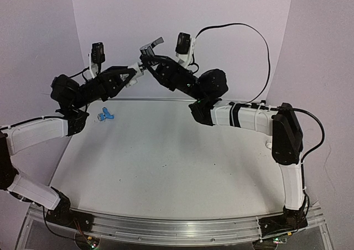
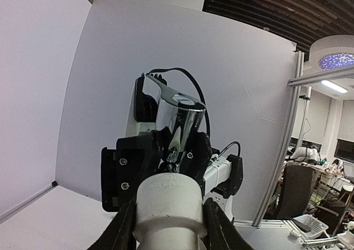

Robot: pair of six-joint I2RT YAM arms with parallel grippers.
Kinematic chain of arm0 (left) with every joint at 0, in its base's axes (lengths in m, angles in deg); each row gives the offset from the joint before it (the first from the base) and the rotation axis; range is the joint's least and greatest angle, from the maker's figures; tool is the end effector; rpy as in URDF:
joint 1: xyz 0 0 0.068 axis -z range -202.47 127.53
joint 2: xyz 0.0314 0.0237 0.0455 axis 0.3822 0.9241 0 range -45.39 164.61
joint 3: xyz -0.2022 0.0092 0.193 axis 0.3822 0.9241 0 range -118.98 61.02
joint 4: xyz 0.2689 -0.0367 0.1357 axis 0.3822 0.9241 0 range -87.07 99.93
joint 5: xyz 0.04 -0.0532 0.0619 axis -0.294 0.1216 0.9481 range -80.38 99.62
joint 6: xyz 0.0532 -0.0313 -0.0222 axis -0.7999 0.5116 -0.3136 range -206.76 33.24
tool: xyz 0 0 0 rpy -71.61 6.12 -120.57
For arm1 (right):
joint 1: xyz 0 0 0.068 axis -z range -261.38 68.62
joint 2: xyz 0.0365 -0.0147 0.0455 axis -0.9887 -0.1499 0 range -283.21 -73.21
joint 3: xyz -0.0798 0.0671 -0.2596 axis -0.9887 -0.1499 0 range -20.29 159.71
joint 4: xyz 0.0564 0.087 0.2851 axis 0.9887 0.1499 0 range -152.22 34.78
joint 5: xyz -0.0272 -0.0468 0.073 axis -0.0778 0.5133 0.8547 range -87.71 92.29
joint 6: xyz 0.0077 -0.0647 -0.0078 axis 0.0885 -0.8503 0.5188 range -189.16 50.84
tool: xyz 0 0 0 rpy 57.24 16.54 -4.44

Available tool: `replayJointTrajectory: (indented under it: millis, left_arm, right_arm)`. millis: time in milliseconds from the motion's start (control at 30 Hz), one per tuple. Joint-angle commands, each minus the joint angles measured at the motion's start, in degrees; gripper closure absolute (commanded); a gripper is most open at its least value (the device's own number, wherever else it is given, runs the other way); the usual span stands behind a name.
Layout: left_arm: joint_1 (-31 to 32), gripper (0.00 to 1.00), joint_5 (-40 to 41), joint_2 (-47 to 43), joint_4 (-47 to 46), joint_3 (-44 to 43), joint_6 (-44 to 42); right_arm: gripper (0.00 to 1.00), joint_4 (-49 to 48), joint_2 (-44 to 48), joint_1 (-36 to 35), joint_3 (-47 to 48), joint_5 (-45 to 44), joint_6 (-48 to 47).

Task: Install the water faucets
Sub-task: Install the adaptor onto the water faucet, then screw the water faucet onto the adaptor.

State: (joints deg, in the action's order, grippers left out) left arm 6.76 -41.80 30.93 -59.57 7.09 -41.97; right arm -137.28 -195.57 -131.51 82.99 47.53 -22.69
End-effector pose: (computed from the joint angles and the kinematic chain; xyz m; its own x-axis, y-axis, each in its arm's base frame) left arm 0.2662 -0.1950 0.3905 -0.1833 -0.4010 -0.8976 0.9825 -0.0426 -0.1816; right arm 0.3052 0.4225 0.3962 -0.2106 0.5443 -0.8120 -0.9328 -0.3603 0.0004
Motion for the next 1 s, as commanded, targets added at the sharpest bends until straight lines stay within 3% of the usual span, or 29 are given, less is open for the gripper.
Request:
replayJointTrajectory:
  millis: [0,467,633,967]
  left_arm:
    - [2.25,1.0,-4.57,-4.96,-7.69,-1.57,-13.71]
    - [2.24,1.0,4.13,-7.59,3.1,1.46,-35.75]
    - [2.99,1.0,4.7,-7.45,14.38,-1.41,-45.47]
    - [4.74,1.0,10.87,-7.83,26.4,-2.7,-61.84]
  right_arm:
    - [1.0,7.03,-3.85,-0.91,2.9,-2.08,10.69]
    - [1.0,13.85,-3.11,-1.12,1.09,-4.86,11.7]
    - [1.0,16.86,-3.19,-1.13,1.63,-4.84,13.25]
    - [1.0,21.28,-4.26,-1.45,2.71,-4.59,19.65]
